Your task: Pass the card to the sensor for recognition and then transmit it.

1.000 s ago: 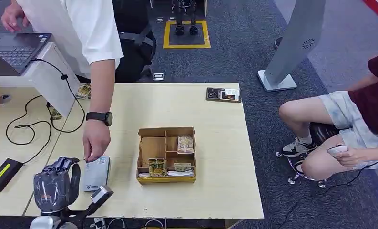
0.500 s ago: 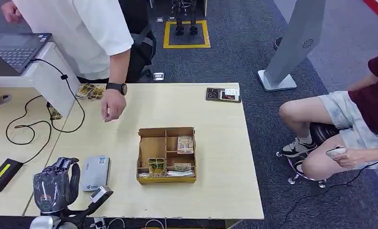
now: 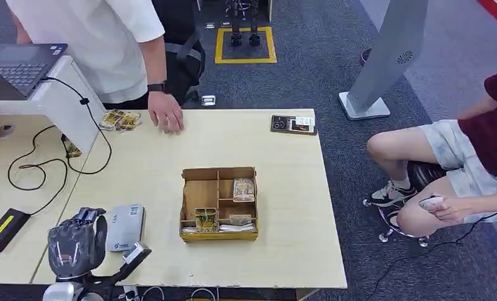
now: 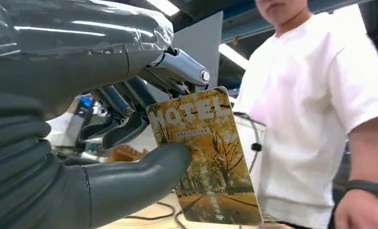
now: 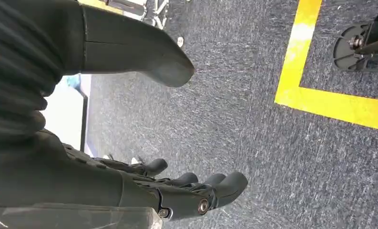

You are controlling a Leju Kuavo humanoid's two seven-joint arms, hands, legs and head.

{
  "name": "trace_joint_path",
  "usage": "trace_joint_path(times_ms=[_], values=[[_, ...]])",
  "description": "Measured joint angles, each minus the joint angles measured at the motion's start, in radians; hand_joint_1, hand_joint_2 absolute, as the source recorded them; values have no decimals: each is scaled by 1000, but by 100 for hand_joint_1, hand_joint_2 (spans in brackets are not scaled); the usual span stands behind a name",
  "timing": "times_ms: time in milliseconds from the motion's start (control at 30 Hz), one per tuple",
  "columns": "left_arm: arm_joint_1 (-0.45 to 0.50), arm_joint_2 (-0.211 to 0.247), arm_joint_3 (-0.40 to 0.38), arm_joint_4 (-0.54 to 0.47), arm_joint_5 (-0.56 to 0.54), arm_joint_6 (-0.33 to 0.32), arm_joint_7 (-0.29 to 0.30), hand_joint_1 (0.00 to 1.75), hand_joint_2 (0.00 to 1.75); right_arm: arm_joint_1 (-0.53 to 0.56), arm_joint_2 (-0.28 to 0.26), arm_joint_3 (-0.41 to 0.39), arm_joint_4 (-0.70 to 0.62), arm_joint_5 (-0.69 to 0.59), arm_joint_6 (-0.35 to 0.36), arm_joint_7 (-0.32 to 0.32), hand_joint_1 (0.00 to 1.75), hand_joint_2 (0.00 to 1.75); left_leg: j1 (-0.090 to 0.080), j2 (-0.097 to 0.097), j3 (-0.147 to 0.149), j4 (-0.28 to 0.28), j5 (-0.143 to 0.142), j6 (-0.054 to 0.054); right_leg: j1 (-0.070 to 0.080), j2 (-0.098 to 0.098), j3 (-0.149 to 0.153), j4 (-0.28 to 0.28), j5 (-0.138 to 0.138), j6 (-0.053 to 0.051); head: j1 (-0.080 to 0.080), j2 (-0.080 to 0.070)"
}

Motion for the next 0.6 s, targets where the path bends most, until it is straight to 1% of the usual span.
trace_joint_path(times_ms=[100, 367, 600], values=[[-1, 2, -2, 12, -18, 0, 39, 175, 175, 0, 0, 3, 0, 0, 0, 0, 0, 175, 0, 0, 0, 0, 0, 0, 0, 0, 0, 0, 0, 0, 0, 0], [-7, 19, -42, 43, -65, 0, 209, 175, 175, -1, 0, 10, 0, 0, 0, 1, 0, 175, 0, 0, 0, 0, 0, 0, 0, 0, 0, 0, 0, 0, 0, 0], [-5, 55, -94, 57, -71, 0, 280, 175, 175, 0, 0, 11, 0, -12, 0, 0, 0, 175, 0, 0, 0, 0, 0, 0, 0, 0, 0, 0, 0, 0, 0, 0]])
